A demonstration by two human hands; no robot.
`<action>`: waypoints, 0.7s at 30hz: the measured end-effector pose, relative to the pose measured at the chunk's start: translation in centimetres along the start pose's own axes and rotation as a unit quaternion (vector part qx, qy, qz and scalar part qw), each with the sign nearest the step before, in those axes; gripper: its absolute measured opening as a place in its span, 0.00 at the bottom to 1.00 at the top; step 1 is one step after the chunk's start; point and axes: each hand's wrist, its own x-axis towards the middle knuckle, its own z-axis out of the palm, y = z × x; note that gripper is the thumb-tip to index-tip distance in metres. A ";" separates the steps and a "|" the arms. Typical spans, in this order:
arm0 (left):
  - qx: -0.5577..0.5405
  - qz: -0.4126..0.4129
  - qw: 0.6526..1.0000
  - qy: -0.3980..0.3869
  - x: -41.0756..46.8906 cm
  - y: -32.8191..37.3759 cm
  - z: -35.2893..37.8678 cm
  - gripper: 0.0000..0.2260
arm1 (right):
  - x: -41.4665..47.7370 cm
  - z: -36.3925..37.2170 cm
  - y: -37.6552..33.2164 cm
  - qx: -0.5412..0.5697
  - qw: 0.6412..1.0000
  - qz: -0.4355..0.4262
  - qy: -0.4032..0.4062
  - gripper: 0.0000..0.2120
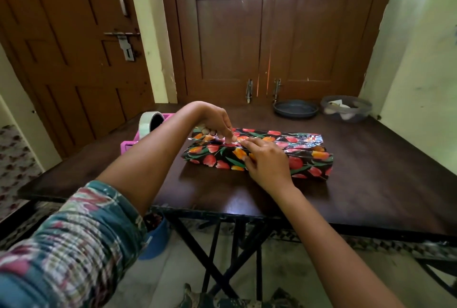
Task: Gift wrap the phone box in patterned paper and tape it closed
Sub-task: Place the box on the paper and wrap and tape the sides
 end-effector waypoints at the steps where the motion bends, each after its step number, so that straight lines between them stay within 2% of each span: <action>1: 0.018 -0.012 1.000 -0.004 0.2 0.3 0.0 0.07 | 0.0 0.1 0.1 0.000 1.000 0.000 -0.001 0.15; 4: 0.092 -0.054 0.994 -0.011 0.5 1.2 -0.1 0.16 | -0.1 0.1 0.1 -0.002 1.000 -0.001 -0.003 0.15; 7: 0.161 -0.089 0.983 -0.010 0.3 2.5 -0.2 0.18 | 0.0 0.0 0.1 0.004 1.000 -0.001 -0.006 0.16; 11: 0.240 -0.146 0.959 0.038 -0.1 3.0 0.0 0.28 | -0.1 -0.3 0.2 0.006 1.000 0.000 -0.016 0.17; 13: 0.185 -0.166 0.968 0.023 -0.1 1.6 0.3 0.33 | -0.1 -0.3 0.2 0.005 1.000 0.002 -0.020 0.17; 15: 0.117 -0.167 0.979 -0.003 -0.6 0.0 1.0 0.34 | -0.1 -0.2 0.1 0.004 1.000 0.005 -0.019 0.17; 21: -0.041 -0.149 0.986 0.057 -1.2 -2.6 3.2 0.36 | -0.2 -0.2 0.1 0.007 1.000 0.007 -0.013 0.16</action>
